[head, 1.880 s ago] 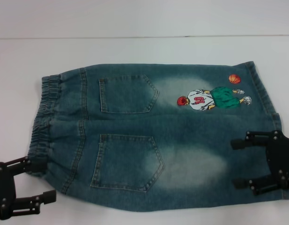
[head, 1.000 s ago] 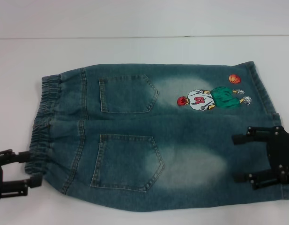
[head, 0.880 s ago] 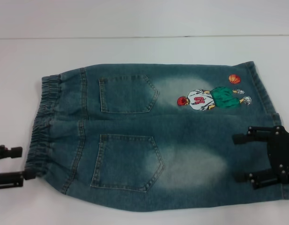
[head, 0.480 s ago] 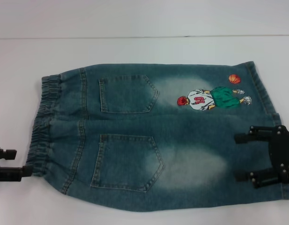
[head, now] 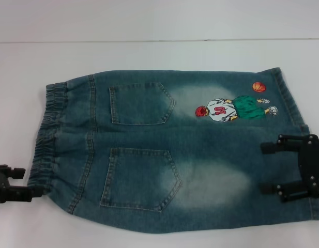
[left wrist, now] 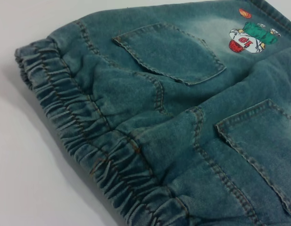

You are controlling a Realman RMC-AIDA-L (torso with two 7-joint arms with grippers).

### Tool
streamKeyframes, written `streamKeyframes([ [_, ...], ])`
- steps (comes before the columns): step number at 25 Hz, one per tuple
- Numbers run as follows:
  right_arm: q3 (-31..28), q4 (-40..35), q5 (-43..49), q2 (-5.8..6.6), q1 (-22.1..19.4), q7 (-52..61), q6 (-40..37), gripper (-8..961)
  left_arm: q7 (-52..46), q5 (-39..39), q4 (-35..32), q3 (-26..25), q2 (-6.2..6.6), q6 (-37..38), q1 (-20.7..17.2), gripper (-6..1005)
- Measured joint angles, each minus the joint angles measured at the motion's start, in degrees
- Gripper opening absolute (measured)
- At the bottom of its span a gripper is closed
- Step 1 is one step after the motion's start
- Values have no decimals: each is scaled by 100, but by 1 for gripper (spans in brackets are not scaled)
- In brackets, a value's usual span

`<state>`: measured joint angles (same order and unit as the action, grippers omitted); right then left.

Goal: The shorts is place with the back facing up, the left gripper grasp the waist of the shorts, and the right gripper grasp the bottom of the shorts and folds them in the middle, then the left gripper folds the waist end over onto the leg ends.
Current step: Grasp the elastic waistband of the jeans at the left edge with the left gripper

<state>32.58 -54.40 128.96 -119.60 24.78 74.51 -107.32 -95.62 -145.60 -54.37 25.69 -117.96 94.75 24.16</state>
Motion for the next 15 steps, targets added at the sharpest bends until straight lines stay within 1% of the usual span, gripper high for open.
streamKeyframes([
  [7, 10, 5, 24, 7, 0, -20, 20, 947, -77, -70, 27, 3, -14, -175, -9, 806],
  [15, 6, 8, 25, 7, 0, -24, 1, 946, -97, -281, 18, 7, -108, -223, 33, 791],
])
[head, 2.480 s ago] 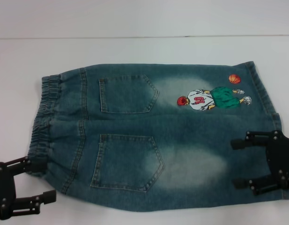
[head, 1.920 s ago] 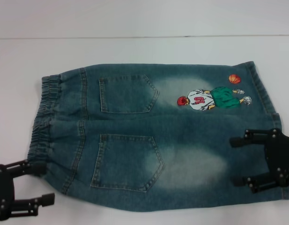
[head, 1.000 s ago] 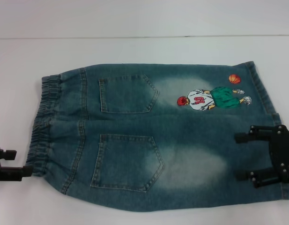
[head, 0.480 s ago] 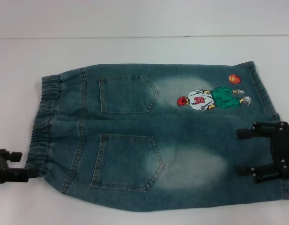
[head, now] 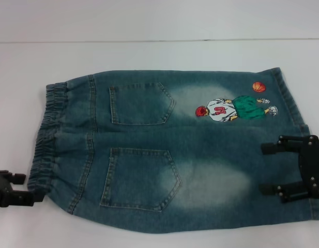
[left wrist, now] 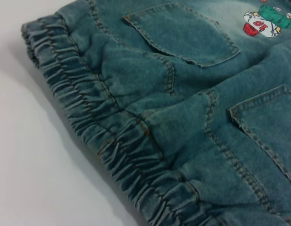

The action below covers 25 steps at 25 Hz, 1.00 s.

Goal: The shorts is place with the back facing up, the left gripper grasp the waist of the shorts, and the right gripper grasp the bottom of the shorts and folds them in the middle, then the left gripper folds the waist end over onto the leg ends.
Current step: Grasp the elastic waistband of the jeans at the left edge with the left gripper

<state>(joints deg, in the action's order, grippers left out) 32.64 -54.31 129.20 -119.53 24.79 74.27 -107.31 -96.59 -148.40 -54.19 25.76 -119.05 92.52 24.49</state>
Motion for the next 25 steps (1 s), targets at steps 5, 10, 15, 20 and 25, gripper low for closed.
streamKeyframes([
  [5, -3, 0, 0, 0, 0, -1, -1, 946, 0, 15, 3, 0, -10, 43, 60, 782],
  [10, -3, 0, 1, 0, -38, -1, -1, 947, -77, -15, 27, 99, -21, 10, 126, 773],
  [15, -3, 26, 0, 0, -65, -1, 8, 946, -250, -109, 64, 134, -6, -129, 175, 683],
  [20, -3, 36, 0, 0, -71, -1, 12, 946, -336, -151, 83, 140, -8, -175, 203, 539],
  [25, -3, 36, 4, 0, -71, -1, -7, 947, -367, -264, 89, 140, -30, -226, 229, 495],
])
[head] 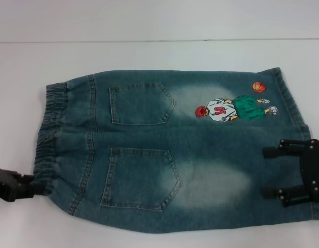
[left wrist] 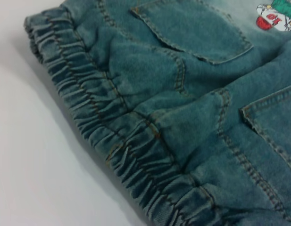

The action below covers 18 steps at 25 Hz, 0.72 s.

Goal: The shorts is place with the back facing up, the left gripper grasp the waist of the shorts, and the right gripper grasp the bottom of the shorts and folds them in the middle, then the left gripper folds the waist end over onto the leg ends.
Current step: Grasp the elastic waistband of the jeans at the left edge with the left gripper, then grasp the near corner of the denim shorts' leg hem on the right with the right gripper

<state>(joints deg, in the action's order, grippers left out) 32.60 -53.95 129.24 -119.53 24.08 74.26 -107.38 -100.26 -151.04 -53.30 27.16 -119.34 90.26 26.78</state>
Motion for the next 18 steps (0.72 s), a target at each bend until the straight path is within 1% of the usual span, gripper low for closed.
streamKeyframes([
  [1, 0, -1, 1, 0, 0, 0, -4, 947, -15, -21, 2, 0, -4, -16, 8, 486],
  [7, -5, -7, 4, 0, -1, 0, -9, 943, -72, -56, -5, 0, -21, -63, 20, 316],
  [12, -33, -36, -31, 0, -62, 0, -10, 942, -75, -43, -58, 0, -46, -21, 21, 195],
  [14, -73, -37, -33, 0, -78, 1, -13, 942, -115, -23, -124, 0, -50, 7, 27, 181],
  [16, -174, -41, -34, 1, -99, 25, -25, 889, -174, -10, -249, -1, -73, 65, 39, 167],
  [18, -325, -79, -34, 10, -119, 108, -73, 836, -233, 7, -506, -41, -141, 214, 69, 153],
])
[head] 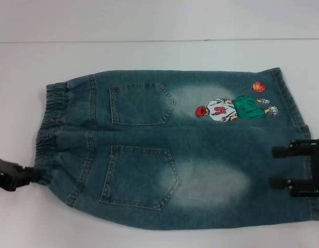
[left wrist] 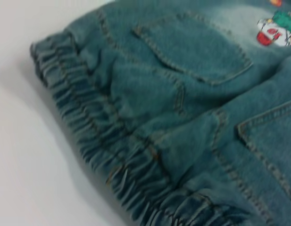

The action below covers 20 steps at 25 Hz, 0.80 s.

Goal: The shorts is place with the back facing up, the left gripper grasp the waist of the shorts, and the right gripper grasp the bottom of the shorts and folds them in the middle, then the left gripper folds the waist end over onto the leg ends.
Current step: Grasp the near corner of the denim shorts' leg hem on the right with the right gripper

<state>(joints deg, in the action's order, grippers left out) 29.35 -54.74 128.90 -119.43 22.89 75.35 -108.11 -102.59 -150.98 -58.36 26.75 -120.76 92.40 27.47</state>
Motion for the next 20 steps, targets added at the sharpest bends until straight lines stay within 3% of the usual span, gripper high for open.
streamKeyframes([
  [4, -199, -431, 58, 36, -29, 670, -256, 767, -39, 90, -387, -16, -95, 216, 30, 118],
  [8, -65, -1279, 420, 78, -18, 1697, -546, 748, -20, 129, -419, 21, -103, 287, 87, 101],
  [14, 964, -2080, 1486, 165, 292, 3275, -595, 772, -3, 129, -378, 152, -69, 234, 124, 84],
  [20, 1662, -2102, 2644, 70, 749, 3998, -598, 828, 0, 112, -374, 172, -73, 163, 97, 78],
])
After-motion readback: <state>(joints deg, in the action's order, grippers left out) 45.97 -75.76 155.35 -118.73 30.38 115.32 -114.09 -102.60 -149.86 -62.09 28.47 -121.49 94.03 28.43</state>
